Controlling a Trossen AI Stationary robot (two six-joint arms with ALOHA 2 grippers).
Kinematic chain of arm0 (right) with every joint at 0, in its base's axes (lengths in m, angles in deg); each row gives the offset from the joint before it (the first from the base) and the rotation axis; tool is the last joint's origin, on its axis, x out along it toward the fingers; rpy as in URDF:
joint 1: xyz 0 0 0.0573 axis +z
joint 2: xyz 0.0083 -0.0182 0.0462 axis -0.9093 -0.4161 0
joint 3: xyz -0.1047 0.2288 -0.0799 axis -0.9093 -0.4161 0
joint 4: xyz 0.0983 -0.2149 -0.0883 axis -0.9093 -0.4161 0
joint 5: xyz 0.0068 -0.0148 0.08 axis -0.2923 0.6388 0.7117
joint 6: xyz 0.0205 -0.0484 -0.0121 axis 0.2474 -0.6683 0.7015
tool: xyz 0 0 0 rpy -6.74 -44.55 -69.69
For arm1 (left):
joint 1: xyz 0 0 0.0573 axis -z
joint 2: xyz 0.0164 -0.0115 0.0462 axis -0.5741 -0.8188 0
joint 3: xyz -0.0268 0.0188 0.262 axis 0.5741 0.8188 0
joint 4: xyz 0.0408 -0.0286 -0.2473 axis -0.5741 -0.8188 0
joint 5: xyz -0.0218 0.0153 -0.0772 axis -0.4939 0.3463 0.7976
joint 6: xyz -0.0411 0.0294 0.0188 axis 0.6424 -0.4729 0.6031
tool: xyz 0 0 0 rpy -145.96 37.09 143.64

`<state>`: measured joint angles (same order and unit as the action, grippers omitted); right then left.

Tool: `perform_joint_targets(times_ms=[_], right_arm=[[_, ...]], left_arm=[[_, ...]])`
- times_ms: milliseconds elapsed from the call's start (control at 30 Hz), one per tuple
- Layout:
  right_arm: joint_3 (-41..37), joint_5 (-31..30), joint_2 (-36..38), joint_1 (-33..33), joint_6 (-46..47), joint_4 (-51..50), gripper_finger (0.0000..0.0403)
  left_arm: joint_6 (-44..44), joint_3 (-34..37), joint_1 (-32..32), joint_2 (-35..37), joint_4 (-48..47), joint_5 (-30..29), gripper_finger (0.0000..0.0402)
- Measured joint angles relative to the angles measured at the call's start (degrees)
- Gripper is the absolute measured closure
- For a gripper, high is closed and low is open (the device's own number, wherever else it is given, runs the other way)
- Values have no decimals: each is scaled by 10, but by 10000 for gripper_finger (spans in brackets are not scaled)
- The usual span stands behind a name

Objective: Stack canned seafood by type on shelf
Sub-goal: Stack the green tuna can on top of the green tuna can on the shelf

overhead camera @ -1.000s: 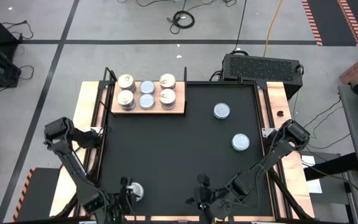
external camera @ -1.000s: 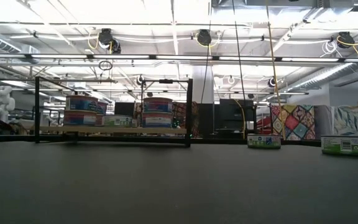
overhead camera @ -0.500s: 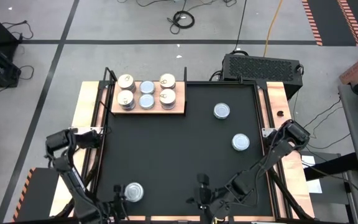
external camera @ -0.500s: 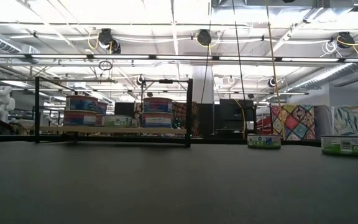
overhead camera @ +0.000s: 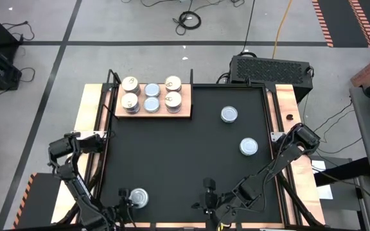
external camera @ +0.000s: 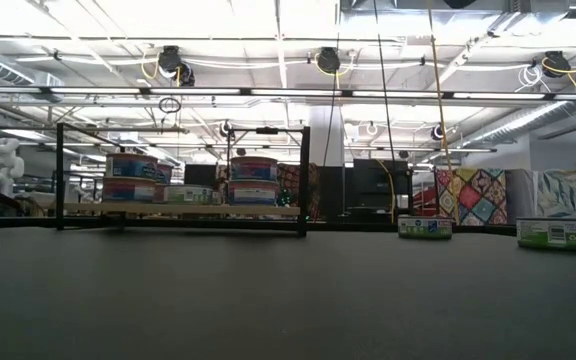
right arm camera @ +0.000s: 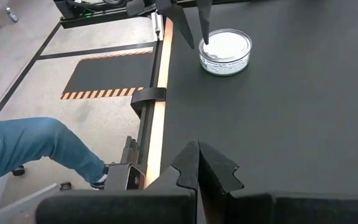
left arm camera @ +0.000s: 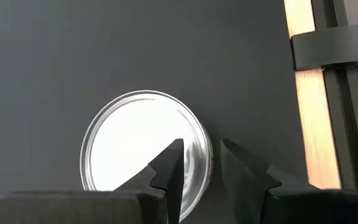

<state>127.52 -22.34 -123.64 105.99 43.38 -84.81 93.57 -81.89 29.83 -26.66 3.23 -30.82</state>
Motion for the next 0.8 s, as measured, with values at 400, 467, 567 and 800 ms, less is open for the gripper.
perform_joint_targets(times_ms=[400, 467, 567, 800], right_arm=[[0, 0, 0, -1, 11, 1, 403], [0, 0, 0, -1, 12, 1, 403], [0, 0, 0, -1, 12, 1, 403], [0, 0, 0, -1, 24, 1, 403]], left_arm=[[-21, 5, 2, -29, 16, -2, 297], [-21, 5, 1, -28, 15, -2, 307], [-21, 5, 1, -26, 10, -6, 338], [-21, 5, 1, -27, 8, -6, 396]])
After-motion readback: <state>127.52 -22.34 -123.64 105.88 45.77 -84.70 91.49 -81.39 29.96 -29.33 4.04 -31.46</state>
